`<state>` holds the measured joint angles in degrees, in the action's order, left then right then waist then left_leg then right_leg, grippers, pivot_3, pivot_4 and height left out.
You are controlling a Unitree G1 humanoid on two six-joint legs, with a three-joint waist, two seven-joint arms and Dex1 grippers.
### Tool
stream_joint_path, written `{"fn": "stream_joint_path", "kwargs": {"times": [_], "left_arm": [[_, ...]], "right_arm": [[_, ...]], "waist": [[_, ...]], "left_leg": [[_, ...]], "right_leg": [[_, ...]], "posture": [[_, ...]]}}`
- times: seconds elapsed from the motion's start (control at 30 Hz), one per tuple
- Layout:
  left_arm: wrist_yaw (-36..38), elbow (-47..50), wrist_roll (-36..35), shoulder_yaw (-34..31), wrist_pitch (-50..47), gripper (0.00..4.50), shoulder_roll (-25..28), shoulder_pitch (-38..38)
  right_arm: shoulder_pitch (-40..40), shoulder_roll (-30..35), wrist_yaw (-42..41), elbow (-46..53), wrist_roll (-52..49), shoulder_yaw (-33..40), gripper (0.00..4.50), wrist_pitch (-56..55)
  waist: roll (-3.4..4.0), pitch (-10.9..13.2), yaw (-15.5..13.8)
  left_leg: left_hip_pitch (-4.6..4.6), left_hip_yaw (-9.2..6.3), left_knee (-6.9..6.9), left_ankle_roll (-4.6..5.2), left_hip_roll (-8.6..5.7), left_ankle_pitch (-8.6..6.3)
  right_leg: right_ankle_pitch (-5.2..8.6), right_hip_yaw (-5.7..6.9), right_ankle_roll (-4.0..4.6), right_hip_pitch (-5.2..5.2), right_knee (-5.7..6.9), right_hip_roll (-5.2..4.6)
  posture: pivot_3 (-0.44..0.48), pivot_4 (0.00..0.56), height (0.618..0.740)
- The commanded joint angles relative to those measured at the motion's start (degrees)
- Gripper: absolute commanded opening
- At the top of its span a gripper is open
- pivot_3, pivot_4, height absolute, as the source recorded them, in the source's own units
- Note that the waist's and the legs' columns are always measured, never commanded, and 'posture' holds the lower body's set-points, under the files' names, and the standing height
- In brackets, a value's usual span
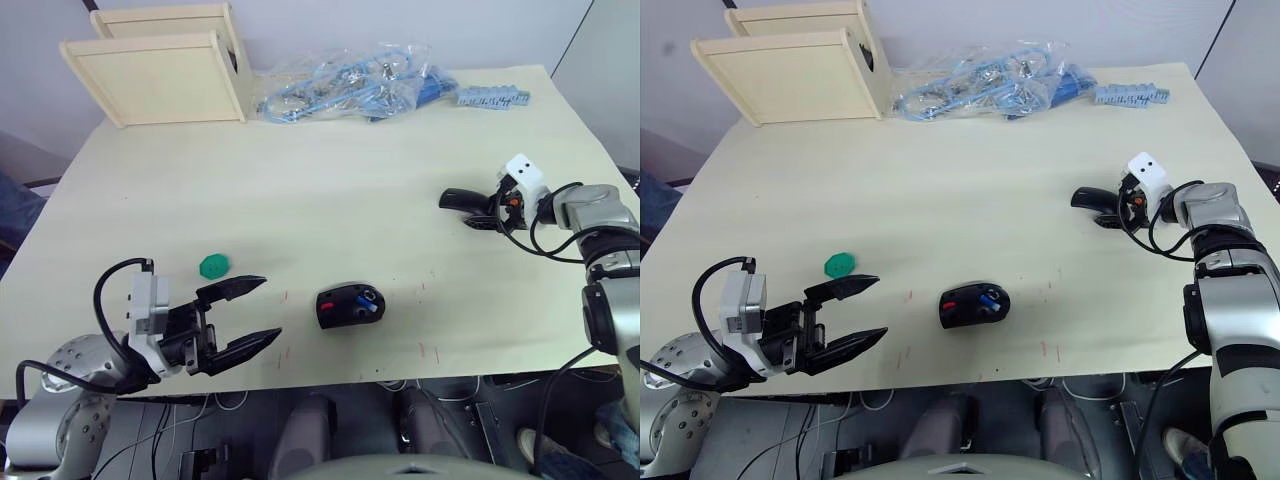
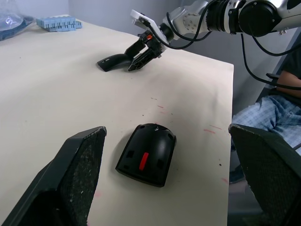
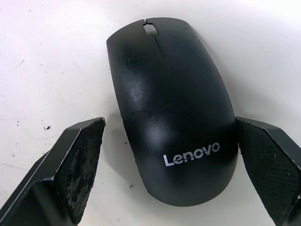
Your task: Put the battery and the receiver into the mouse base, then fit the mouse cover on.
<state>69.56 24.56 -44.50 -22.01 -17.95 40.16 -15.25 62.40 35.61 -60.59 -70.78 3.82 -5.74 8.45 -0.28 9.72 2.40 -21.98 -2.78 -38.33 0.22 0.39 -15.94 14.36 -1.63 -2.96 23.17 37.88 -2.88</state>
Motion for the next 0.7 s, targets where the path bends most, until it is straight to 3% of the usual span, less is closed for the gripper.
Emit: {"fn": "stream_joint_path", "kwargs": {"times": [0.03, 0.47, 0.63, 0.7], "left_arm": [[-0.24, 1.89, -0.83, -1.08, 0.82, 4.44, 0.32, -0.05], [0.4, 0.73, -0.38, -0.49, 1.69, 4.44, 0.25, -0.19], [0.13, 0.9, -0.65, -0.43, 1.22, 4.5, 0.56, 0.41], [-0.18, 1.13, -0.8, -0.34, 0.85, 4.5, 0.69, 0.81]], "right_arm": [[2.44, 0.54, 0.26, 0.39, -0.35, 1.6, 4.5, -0.87], [2.13, 1.59, -2.46, 0.98, -0.82, 2.23, 4.5, 0.53], [2.0, 1.45, -2.79, 1.38, -0.41, 2.52, 2.33, 0.57], [1.93, 1.49, -2.66, 1.47, -0.2, 2.48, 2.33, 0.45]], "waist": [[0.0, 0.0, 0.0], [0.0, 0.0, 0.0], [0.01, 0.0, -0.01], [0.01, 0.0, 0.0]], "left_leg": [[0.0, 0.0, 0.0, 0.0, 0.0, 0.0], [0.0, 0.0, 0.0, 0.0, 0.0, 0.0], [0.0, 0.0, 0.0, 0.0, 0.0, 0.0], [0.0, 0.0, 0.0, 0.0, 0.0, 0.0]], "right_leg": [[0.0, 0.0, 0.0, 0.0, 0.0, 0.0], [0.0, 0.0, 0.0, 0.0, 0.0, 0.0], [0.0, 0.0, 0.0, 0.0, 0.01, 0.0], [0.0, 0.0, 0.0, 0.0, 0.01, 0.0]], "posture": [[0.0, 0.15, 0.74], [0.0, 0.15, 0.74], [0.0, 0.15, 0.74], [0.0, 0.15, 0.74]]}}
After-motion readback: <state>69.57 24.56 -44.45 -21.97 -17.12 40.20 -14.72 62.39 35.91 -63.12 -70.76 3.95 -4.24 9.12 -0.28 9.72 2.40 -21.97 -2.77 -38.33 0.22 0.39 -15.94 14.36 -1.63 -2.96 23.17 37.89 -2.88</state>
